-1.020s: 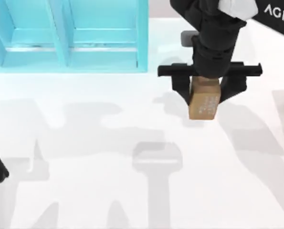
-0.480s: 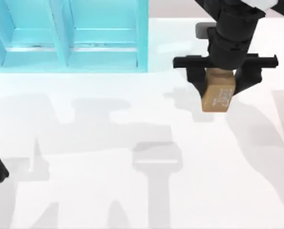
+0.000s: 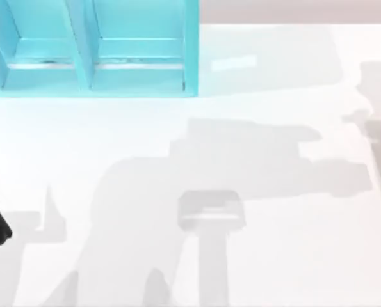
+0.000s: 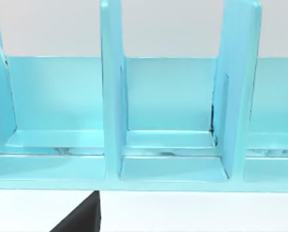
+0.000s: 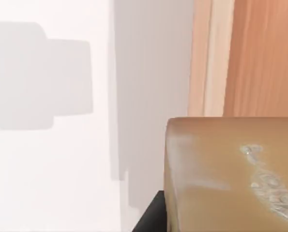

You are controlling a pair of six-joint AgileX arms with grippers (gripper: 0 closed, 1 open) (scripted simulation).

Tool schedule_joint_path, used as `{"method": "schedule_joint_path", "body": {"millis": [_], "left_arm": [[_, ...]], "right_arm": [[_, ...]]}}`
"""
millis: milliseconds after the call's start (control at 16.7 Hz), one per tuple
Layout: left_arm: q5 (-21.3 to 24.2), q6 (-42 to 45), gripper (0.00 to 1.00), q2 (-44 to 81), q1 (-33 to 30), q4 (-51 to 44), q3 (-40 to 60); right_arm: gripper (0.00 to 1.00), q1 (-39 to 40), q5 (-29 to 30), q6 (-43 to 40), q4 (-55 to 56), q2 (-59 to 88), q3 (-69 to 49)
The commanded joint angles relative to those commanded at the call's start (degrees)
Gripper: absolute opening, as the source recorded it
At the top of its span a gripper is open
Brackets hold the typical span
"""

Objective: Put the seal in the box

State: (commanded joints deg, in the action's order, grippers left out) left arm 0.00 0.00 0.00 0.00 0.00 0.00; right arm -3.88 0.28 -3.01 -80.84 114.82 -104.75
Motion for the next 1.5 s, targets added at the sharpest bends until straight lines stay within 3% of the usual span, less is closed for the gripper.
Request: {"method": "schedule_joint_path", "body": {"millis": [240, 420, 840, 1200, 1500], "left_arm": [[0.0, 0.0, 1.0, 0.0, 0.0, 0.0, 0.0], [0.0, 0.0, 1.0, 0.0, 0.0, 0.0, 0.0], [0.0, 0.0, 1.0, 0.0, 0.0, 0.0, 0.0], [0.0, 0.0, 1.0, 0.0, 0.0, 0.0, 0.0], [0.0, 0.0, 1.0, 0.0, 0.0, 0.0, 0.0]], "right_arm": [[0.0, -15.4, 0.0, -15.5, -0.2, -5.4, 5.1], [0.0, -21.0, -0.1, -21.1, 0.1, -8.2, 7.4], [0.0, -21.5, -0.2, -21.7, 1.1, -8.3, 8.5], [0.0, -21.6, -0.2, -21.6, 13.0, -8.1, 20.0], [0.0, -21.6, -0.2, -21.6, 14.7, -8.0, 21.7]]}}
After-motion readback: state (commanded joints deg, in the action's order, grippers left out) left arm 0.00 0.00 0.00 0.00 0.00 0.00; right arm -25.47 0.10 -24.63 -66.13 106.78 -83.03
